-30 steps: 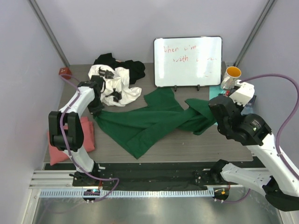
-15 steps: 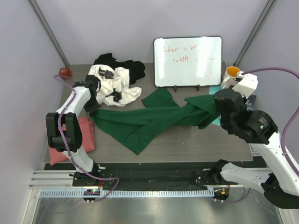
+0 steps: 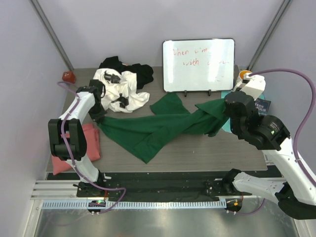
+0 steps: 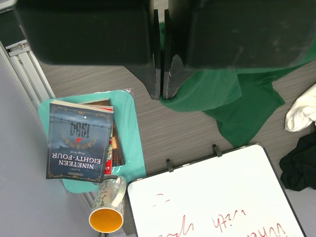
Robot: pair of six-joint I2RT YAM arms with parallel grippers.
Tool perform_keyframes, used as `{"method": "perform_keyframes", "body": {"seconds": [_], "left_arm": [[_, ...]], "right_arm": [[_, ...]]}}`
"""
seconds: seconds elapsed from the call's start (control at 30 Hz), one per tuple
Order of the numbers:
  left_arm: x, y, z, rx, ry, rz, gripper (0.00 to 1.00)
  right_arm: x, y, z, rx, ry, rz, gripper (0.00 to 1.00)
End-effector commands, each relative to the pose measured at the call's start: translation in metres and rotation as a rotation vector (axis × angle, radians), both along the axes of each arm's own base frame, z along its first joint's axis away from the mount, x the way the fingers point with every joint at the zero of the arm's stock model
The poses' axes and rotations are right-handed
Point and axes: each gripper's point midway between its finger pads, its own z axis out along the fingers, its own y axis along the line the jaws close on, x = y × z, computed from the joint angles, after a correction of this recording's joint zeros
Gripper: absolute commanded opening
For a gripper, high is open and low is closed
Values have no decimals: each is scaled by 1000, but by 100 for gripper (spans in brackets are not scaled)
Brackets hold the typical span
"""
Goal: Fold and stack the t-shirts
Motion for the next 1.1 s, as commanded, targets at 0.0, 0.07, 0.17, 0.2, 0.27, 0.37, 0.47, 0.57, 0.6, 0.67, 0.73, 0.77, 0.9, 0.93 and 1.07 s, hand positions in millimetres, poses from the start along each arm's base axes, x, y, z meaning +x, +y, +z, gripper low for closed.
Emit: {"method": "perform_keyframes", "body": {"seconds": [0.0,0.07,0.17,0.2,0.27,0.37,0.47,0.57,0.6,0.67,0.73,0.77,0.9,0.93,1.07], "left_arm": [[6,4,9,13,-50,-1,0],[5,0,3,-9,-30,-8,0],[4,-1,0,-9,-16,-11,0],[4,0,2,-3,-19,-11,0],[4,1,5,7,-32,-13,0],[4,-1,6,1,-38,-22,16],[5,3,15,35,-60,-18,41],[7,9,32,78,-121,-5,51],[7,9,39,77,-150,-4,51],[10,-1,41,22,-178,-28,51],[12,-17,40,-45,-194,-72,51],[12,-30,39,-62,-194,-112,51],[10,-70,34,-66,-174,-233,52],[9,-79,30,-76,-153,-255,52],[-3,-132,13,-161,-74,-382,52]], "right_arm": [[3,5,5,24,-31,25,1],[5,10,-3,25,-13,37,1],[10,17,-12,20,6,56,1],[11,19,-13,21,6,61,1],[13,22,-14,23,2,75,1],[14,26,-15,25,2,93,1],[13,25,-22,12,21,93,1],[10,25,-35,6,58,93,1],[9,26,-40,9,71,92,1],[6,25,-55,-3,116,86,1],[3,25,-67,-2,156,79,1],[1,25,-73,-6,177,77,1],[-7,22,-92,-22,260,50,1],[-10,20,-99,-25,284,40,1],[-16,16,-113,-33,321,22,1]]}}
